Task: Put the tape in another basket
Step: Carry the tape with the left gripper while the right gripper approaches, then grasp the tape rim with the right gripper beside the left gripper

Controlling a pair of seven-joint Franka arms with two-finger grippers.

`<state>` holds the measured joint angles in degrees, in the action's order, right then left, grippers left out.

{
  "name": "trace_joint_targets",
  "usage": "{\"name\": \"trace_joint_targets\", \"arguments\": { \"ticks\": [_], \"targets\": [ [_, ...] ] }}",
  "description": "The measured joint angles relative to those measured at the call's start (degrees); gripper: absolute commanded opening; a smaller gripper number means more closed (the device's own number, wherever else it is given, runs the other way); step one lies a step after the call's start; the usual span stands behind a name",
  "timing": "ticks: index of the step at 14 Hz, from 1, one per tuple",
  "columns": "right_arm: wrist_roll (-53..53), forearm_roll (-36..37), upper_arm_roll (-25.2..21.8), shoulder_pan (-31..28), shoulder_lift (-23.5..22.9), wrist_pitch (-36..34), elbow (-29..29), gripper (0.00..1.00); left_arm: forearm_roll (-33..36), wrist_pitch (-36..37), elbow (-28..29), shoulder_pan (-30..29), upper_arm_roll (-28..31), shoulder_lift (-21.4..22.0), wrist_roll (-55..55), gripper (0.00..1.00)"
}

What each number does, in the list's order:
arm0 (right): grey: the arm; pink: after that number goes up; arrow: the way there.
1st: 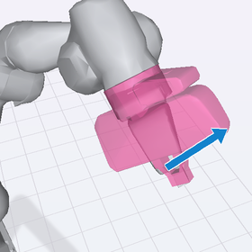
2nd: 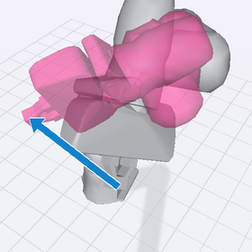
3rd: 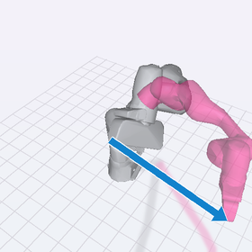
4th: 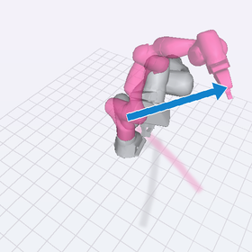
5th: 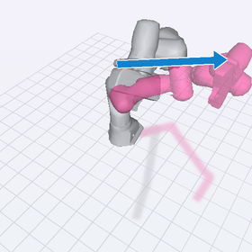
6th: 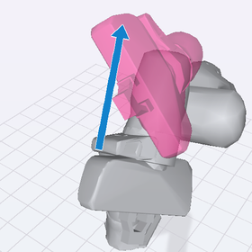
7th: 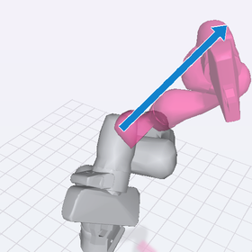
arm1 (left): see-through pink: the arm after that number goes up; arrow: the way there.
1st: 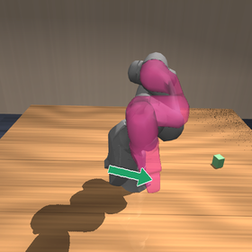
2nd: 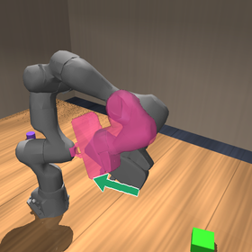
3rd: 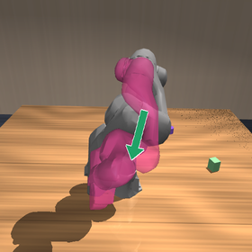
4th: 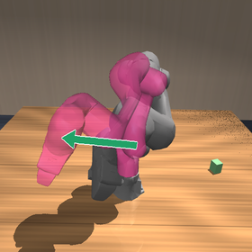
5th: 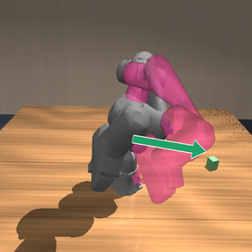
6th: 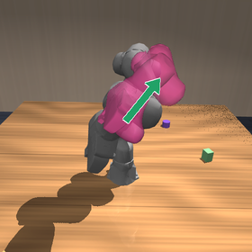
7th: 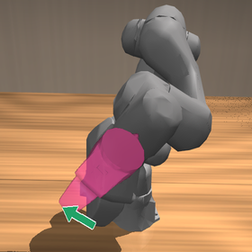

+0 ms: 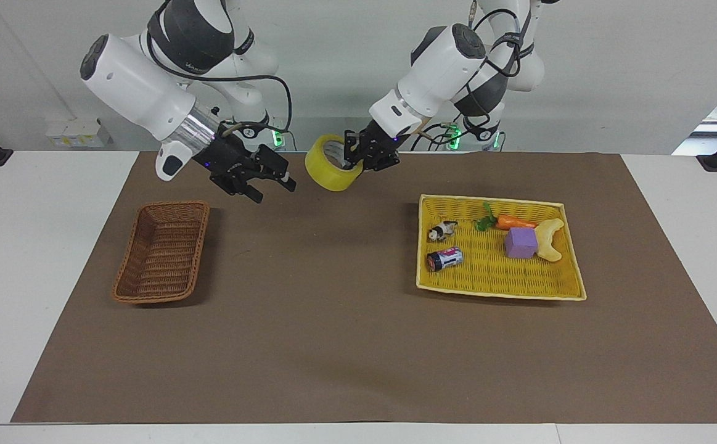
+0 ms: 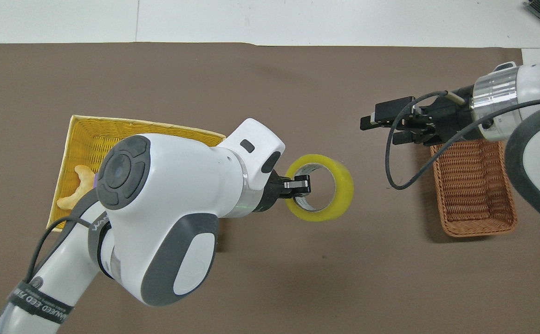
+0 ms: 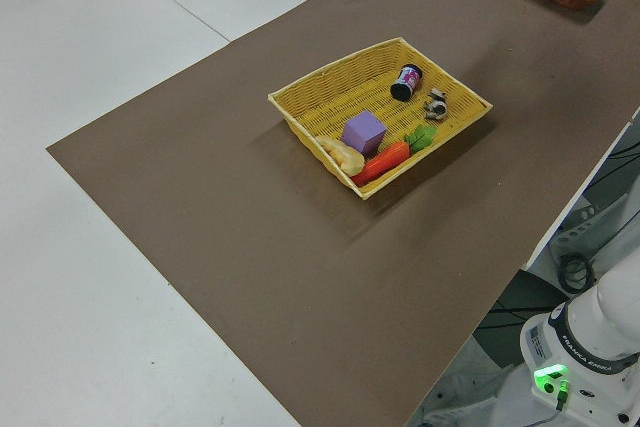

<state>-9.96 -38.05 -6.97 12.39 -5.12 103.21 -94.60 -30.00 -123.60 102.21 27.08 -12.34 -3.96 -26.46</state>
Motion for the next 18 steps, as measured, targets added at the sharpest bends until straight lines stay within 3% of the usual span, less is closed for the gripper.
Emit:
{"name": "trace_joint_targets", "arguments": {
  "ticks": [5,10,14,17,18],
  "targets": [
    [-2.1,-1.0,0.3,3.4,0.8,-1.4,-1.1,1.00,-0.9,-5.2,0.3,0.0,0.1,-1.8,-1.3,0.00],
    [4.2,-1.0,0.2,4.2,5.8,-2.1,-8.6,1.00,-2.8,-7.5,0.2,0.4,0.0,-2.5,-4.6,0.00],
    [4.6,-1.0,0.2,4.2,6.2,-1.1,-8.8,0.97,-3.6,-8.7,0.2,0.6,0.0,-2.6,-6.7,0.00],
    [4.5,-0.6,0.3,4.6,6.2,0.5,-8.8,0.96,-8.6,-9.0,0.2,0.6,0.0,-2.8,-7.0,0.00],
    [4.4,-0.6,0.3,4.7,6.2,1.6,-8.7,0.78,-9.3,-9.7,0.2,0.6,0.0,-2.9,-7.2,0.00]
  ]
}}
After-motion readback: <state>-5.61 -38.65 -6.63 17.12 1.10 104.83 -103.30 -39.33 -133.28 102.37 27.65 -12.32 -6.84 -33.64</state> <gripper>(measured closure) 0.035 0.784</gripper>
